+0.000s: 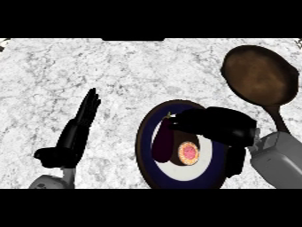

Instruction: Pick the cupcake from the plate and place it in the pan

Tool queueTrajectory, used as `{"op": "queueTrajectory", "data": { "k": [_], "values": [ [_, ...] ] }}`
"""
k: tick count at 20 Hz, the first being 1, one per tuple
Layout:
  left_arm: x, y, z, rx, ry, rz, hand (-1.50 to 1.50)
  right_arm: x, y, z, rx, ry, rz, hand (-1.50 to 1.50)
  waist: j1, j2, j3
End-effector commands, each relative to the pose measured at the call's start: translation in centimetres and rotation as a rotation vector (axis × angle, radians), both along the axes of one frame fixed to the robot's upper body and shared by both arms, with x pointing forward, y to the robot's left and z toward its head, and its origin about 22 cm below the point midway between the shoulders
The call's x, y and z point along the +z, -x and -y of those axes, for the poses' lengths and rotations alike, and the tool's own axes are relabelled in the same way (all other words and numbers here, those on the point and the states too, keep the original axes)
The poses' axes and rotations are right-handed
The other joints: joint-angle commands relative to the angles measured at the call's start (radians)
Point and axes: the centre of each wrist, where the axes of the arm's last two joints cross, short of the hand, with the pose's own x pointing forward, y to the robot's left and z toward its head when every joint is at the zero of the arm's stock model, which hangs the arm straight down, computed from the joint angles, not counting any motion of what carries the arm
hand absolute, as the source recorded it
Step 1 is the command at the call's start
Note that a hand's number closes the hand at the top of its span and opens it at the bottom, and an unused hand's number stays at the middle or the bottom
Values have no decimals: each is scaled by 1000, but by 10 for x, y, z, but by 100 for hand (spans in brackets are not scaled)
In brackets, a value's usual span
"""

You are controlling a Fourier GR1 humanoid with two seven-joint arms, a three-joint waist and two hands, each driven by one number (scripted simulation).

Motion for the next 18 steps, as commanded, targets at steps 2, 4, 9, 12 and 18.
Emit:
{"op": "queueTrajectory", "data": {
  "k": [2,4,9,12,18],
  "values": [
    [-1,2,-6,-17,-2,-1,0,-12,9,-16,0,80,7,-150,-2,0,0],
    [-1,15,-10,5,-10,6,0,-16,17,-11,-15,67,4,-150,-3,-1,0],
    [-1,6,-10,-11,-1,14,0,-20,19,-12,-39,95,-9,-150,-4,-1,0],
    [1,-4,1,-10,-2,-7,0,-36,13,-23,-46,70,-12,-150,-4,0,0],
    [14,2,-9,-10,-1,-1,0,-32,-6,-16,-66,27,-28,-150,-2,0,0]
  ]
}}
